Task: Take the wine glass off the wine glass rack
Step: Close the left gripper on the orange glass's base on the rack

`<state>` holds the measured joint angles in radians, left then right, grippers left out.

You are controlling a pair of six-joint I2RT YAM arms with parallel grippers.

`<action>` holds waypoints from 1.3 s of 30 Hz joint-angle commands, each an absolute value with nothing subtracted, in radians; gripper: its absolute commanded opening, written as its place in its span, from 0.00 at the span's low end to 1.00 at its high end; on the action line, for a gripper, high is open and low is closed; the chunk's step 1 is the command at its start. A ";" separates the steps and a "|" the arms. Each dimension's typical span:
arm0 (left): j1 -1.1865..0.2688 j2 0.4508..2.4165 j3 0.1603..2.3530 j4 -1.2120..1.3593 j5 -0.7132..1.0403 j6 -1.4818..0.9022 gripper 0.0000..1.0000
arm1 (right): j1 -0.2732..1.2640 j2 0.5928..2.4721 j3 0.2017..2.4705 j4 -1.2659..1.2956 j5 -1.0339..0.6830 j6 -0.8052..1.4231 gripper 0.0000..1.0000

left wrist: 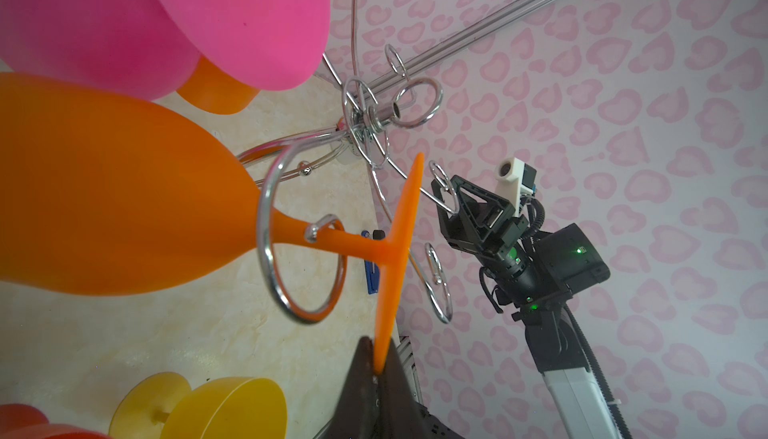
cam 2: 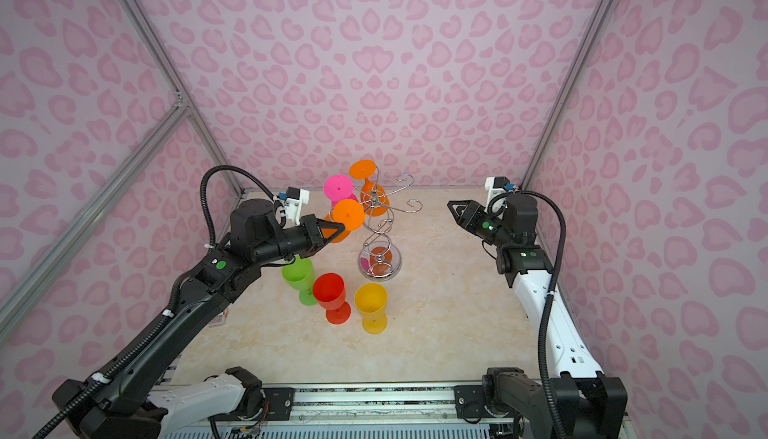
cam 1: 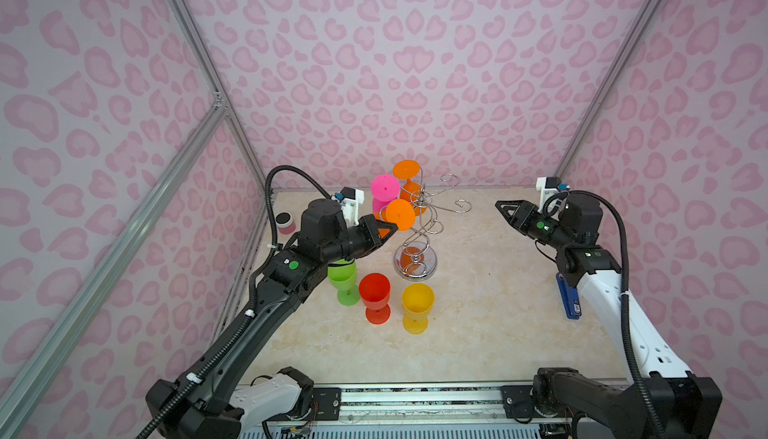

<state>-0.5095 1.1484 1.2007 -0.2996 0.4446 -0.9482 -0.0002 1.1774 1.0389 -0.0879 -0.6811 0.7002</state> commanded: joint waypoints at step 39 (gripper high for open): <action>-0.394 1.053 1.162 -0.229 0.527 -1.042 0.02 | -0.005 1.175 1.015 -0.031 -0.695 0.713 0.42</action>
<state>-0.4000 1.0523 1.1538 -0.2844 0.5175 -1.0458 -0.0055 1.1744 1.0191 -0.0559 -0.6888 0.7143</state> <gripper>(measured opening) 0.067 0.417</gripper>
